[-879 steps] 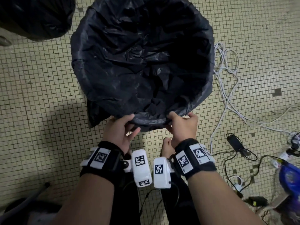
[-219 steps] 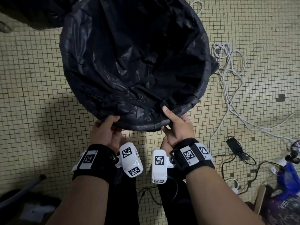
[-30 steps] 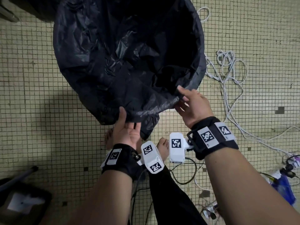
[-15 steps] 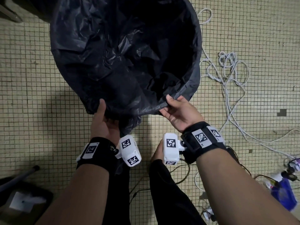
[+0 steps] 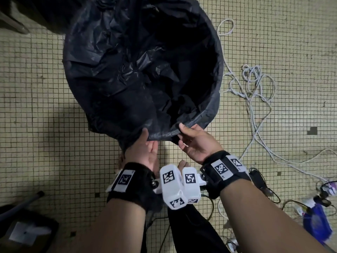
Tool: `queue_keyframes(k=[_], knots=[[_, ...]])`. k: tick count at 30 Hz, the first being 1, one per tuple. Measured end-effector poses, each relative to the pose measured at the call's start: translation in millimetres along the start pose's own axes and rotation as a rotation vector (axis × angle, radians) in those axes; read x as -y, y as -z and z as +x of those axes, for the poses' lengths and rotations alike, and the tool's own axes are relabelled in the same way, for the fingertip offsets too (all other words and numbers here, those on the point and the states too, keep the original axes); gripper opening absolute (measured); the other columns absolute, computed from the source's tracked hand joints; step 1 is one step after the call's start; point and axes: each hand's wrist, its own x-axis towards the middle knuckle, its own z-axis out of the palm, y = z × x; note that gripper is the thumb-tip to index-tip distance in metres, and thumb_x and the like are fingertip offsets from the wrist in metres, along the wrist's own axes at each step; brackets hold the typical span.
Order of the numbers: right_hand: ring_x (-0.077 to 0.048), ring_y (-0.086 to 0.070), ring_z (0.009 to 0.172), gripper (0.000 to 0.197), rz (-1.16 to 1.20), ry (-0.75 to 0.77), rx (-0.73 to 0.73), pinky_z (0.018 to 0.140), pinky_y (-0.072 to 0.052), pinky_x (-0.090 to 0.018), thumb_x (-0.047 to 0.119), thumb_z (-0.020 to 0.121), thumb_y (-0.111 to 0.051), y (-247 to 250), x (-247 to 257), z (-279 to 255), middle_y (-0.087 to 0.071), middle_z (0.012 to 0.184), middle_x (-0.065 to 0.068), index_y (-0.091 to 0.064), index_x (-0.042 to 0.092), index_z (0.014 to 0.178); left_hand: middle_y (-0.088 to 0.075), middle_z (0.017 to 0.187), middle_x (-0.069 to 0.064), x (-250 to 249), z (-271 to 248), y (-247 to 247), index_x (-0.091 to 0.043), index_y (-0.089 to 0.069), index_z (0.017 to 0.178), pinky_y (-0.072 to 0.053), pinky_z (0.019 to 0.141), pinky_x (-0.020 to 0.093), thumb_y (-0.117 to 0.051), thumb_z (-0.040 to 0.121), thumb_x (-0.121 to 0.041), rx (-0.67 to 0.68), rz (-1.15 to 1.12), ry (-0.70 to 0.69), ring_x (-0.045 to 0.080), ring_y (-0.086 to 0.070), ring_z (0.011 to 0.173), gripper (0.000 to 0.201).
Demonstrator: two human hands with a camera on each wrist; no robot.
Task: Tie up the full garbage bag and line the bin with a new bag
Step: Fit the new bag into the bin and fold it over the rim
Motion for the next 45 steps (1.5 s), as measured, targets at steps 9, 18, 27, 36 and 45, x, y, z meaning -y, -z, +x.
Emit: queue_keyframes(k=[9,18,27,36,45], knots=[[-0.019,-0.060,0.082,0.068,-0.289,0.203,-0.274,0.066,-0.048,-0.030,0.037,0.068,-0.090,-5,15,-9,-0.065,0.108,-0.004,-0.047,0.015,0.116,-0.053,0.145,0.017,-7,13,11,-0.003,-0.044,0.144,-0.056,0.096,0.036,-0.063,0.097,-0.034,0.070,-0.040,-0.199,0.027,-0.059,0.127,0.060],[-0.028,-0.067,0.071,0.028,-0.193,0.409,-0.363,0.057,-0.056,-0.030,-0.012,0.071,-0.069,-7,36,12,-0.067,0.073,-0.007,-0.056,0.009,0.084,-0.071,0.122,0.013,-30,27,50,-0.015,-0.063,0.124,-0.060,0.077,0.039,-0.070,0.087,-0.020,0.208,-0.075,-0.325,0.030,-0.069,0.111,0.038],[-0.025,-0.070,0.079,0.035,-0.237,0.487,-0.534,0.064,-0.058,-0.027,-0.008,0.066,-0.075,-15,-3,19,-0.070,0.082,-0.004,-0.057,0.014,0.087,-0.071,0.123,0.014,-52,41,72,-0.016,-0.074,0.111,-0.052,0.098,0.050,-0.073,0.089,-0.024,0.252,0.065,-0.334,0.034,-0.066,0.116,0.023],[-0.022,-0.069,0.085,0.053,-0.269,0.494,-0.556,0.087,-0.058,-0.046,0.034,0.057,-0.082,-1,6,8,-0.068,0.097,-0.006,-0.049,0.023,0.098,-0.068,0.126,0.015,-94,55,85,-0.007,-0.062,0.128,-0.053,0.098,0.049,-0.081,0.080,-0.023,0.256,0.140,-0.408,0.034,-0.065,0.118,0.053],[-0.018,-0.063,0.051,0.035,-0.023,0.400,-0.358,0.047,-0.052,-0.025,-0.019,0.075,-0.061,0,24,7,-0.062,0.066,-0.010,-0.049,0.013,0.083,-0.068,0.126,0.016,-113,51,78,-0.008,-0.061,0.129,-0.058,0.088,0.048,-0.073,0.089,-0.015,0.267,0.143,-0.380,0.035,-0.068,0.113,0.042]])
